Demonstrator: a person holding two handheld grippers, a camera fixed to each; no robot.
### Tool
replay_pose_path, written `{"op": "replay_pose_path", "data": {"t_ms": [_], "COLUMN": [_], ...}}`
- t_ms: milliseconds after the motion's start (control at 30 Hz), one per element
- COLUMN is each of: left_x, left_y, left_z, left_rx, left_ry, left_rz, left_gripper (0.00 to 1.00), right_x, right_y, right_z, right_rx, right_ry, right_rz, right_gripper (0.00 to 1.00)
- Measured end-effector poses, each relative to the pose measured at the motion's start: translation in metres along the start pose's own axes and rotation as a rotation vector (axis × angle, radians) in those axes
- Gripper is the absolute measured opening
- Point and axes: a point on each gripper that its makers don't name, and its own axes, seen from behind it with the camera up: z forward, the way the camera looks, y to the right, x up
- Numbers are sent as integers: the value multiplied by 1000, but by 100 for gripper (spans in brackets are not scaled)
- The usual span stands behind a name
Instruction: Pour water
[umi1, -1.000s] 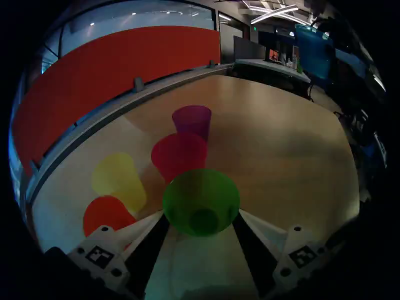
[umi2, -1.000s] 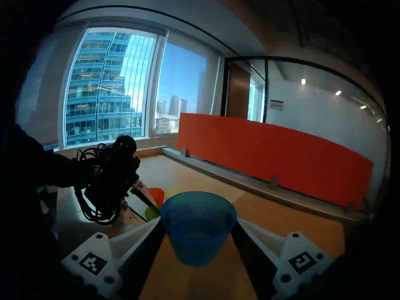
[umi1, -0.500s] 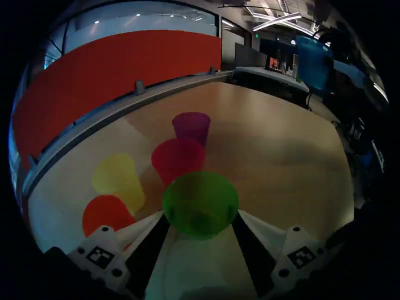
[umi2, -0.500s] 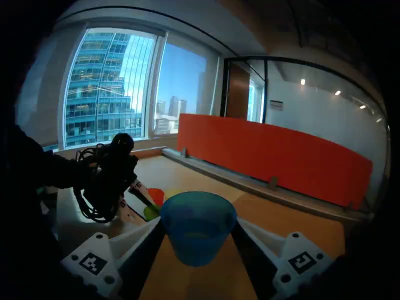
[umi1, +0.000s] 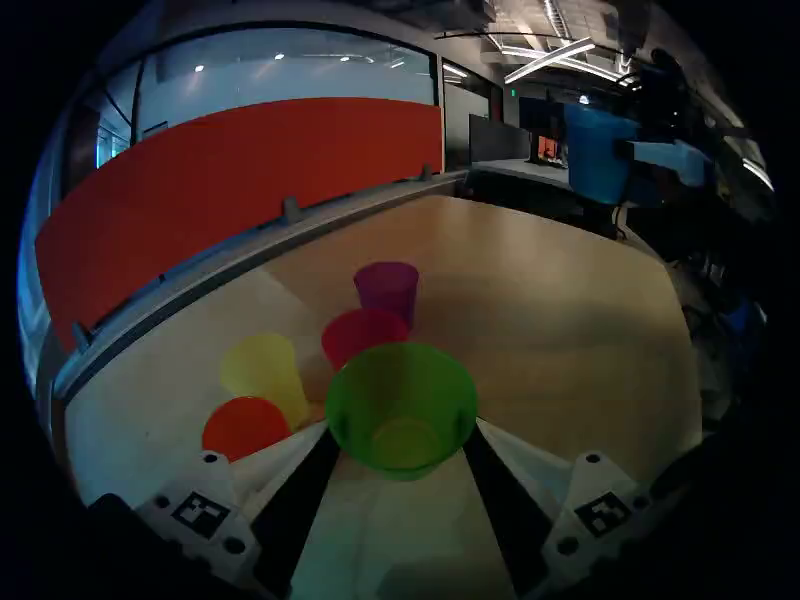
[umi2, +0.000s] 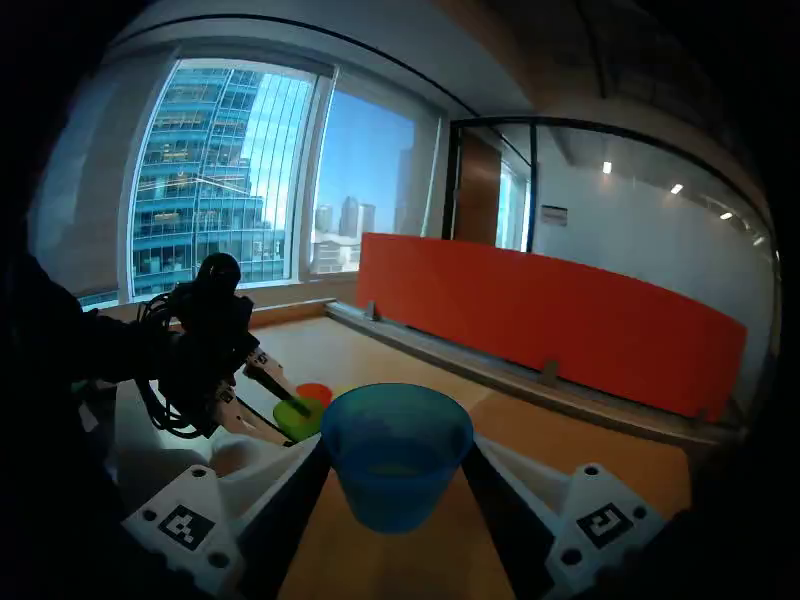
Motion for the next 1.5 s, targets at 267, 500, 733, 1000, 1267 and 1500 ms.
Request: {"op": "replay_pose_path", "data": {"t_ms": [267,500,733,1000,1267,1500], "left_x": [20,36,49,63,77,85], "left_y": [0,0,-3,-3,3,7], "left_z": [-23,-44,-63,-84,-100,-112], "left_rx": [18,31,41,52,46,49], "left_ry": [64,123,181,242,310,364], "left_rz": [-1,-17,-32,-39,-35,-36], "left_gripper": [83,83,83,84,84,84], "right_x": [7,10,18,24,30,32], "right_y": [-6,-12,-19,-22,-25,-29], "right_z": [2,3,5,6,9,12], "right_rx": [9,17,25,30,37,49], "right_ry": [11,22,34,44,57,60], "right_rz": [1,-3,-8,-10,-6,-7], "right_gripper": [90,90,89,90,89,89]}}
